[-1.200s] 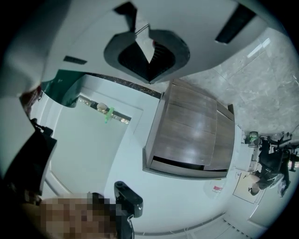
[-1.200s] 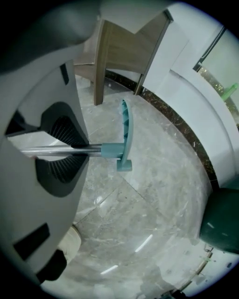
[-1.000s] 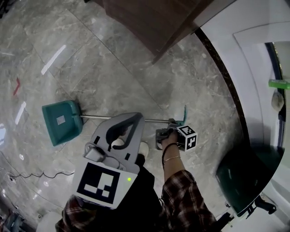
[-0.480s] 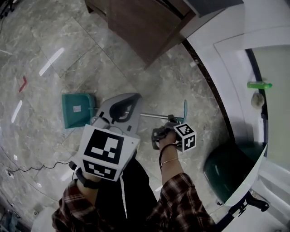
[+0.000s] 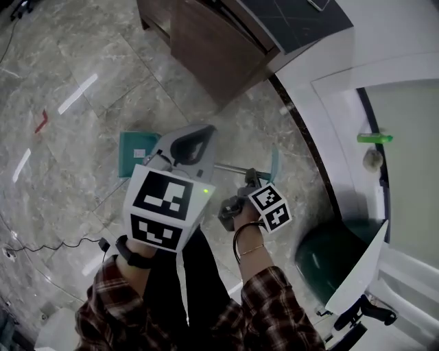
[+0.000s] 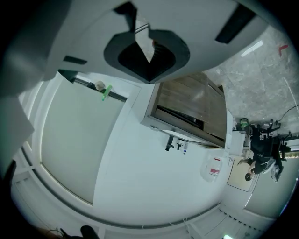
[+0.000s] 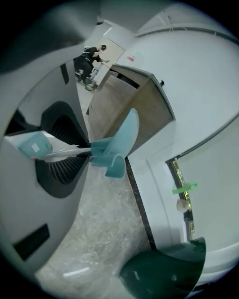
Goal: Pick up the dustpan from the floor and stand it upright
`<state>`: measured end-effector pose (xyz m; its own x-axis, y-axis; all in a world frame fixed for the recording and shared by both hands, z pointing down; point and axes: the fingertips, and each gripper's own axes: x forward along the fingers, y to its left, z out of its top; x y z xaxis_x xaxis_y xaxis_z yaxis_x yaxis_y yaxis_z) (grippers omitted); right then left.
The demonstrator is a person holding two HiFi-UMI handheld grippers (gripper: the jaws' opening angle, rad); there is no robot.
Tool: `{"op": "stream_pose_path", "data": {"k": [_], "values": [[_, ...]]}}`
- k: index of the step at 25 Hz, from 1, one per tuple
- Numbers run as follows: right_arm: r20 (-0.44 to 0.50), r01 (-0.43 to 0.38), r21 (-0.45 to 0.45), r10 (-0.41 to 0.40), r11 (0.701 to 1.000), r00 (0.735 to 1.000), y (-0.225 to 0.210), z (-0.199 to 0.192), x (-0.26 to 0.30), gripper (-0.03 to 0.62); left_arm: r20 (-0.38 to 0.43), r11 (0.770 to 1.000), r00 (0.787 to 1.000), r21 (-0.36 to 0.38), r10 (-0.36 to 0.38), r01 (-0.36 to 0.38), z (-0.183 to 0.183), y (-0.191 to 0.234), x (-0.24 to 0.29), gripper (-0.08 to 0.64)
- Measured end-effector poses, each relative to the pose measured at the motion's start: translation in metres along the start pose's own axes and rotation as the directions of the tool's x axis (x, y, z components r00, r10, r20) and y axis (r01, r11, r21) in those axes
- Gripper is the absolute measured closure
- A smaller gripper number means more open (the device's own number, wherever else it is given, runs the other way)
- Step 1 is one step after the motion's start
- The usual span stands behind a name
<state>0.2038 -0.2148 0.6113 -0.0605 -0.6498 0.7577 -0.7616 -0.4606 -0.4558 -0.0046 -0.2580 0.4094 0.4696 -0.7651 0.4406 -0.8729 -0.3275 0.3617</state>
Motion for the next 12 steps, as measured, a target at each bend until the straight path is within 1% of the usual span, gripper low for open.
{"op": "stream_pose_path", "data": {"k": [3, 5, 9, 12], "values": [[-0.026, -0.044, -0.096, 0.042, 0.994, 0.999, 0.032, -0.013, -0.010, 0.508, 0.022, 0.999, 0.999, -0.011, 0.032, -0.032, 0.013, 0.008, -0.017, 0.560], [-0.041, -0.076, -0.160, 0.070, 0.984, 0.997, 0.055, -0.021, -0.015, 0.508, 0.034, 0.998, 0.998, -0.014, 0.057, -0.056, 0.020, 0.016, -0.028, 0.560], [-0.080, -0.138, -0.301, 0.120, 0.944, 0.990, 0.100, -0.045, -0.026, 0.505, 0.058, 0.993, 0.992, -0.039, 0.115, -0.113, 0.027, 0.036, -0.056, 0.560], [-0.106, -0.172, -0.372, 0.142, 0.912, 0.984, 0.125, -0.064, -0.036, 0.505, 0.066, 0.985, 0.984, -0.064, 0.163, -0.159, 0.023, 0.050, -0.079, 0.560]]}}
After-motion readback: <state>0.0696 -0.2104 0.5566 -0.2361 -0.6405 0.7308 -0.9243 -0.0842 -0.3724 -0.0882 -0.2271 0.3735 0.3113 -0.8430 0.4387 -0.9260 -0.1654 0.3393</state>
